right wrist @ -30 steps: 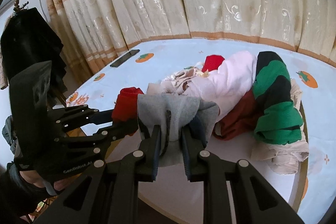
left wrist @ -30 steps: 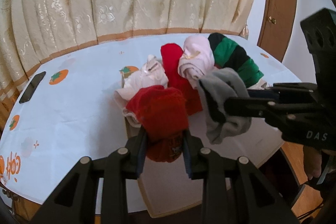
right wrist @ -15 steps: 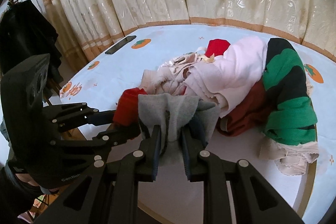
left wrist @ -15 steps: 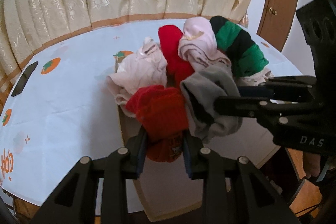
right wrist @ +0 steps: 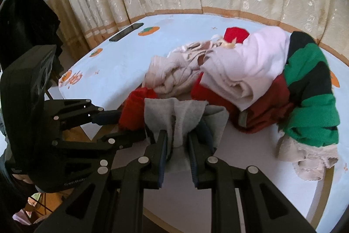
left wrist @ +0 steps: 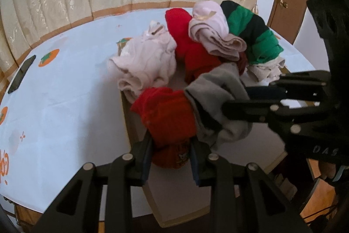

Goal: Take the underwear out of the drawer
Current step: 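Lower the held red sock and white cloth into the beige box lid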

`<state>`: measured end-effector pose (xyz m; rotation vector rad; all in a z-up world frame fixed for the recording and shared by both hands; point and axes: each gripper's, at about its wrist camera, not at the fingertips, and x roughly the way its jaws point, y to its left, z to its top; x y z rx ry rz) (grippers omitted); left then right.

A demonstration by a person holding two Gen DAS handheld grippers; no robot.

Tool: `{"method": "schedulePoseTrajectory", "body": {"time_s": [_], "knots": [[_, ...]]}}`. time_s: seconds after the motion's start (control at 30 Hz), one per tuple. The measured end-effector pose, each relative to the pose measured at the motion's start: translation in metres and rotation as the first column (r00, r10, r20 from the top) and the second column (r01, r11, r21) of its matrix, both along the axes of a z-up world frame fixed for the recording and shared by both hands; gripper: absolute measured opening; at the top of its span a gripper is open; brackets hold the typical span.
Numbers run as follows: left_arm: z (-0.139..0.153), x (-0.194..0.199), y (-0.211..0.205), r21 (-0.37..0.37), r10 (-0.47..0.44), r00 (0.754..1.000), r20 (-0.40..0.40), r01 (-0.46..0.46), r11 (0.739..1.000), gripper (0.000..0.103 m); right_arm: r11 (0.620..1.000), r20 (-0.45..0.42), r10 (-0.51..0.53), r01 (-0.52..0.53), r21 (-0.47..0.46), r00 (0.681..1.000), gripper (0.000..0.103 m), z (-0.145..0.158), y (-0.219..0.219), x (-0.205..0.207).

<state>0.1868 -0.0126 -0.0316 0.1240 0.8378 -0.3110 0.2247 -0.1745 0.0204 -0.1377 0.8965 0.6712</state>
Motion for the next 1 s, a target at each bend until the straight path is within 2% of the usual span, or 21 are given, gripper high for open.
{"method": "schedulePoseTrajectory", "body": {"time_s": [0.43,0.6,1.0], "knots": [[-0.003,-0.007,-0.003,0.009,-0.011,1.000,-0.007,0.011,1.000,0.031,0.999,-0.027,0.023,-0.023,-0.036,0.999,0.021,-0.011,0.005,-0.001],[-0.004,-0.016,-0.007,0.046,-0.011,1.000,0.013,0.010,0.999,0.034,0.998,-0.034,0.046,-0.047,-0.048,0.998,0.021,-0.014,0.008,-0.004],[-0.004,-0.022,-0.007,0.034,-0.014,1.000,0.015,0.014,0.999,0.034,0.997,-0.031,0.063,-0.064,-0.046,0.998,0.021,-0.014,0.005,-0.012]]}}
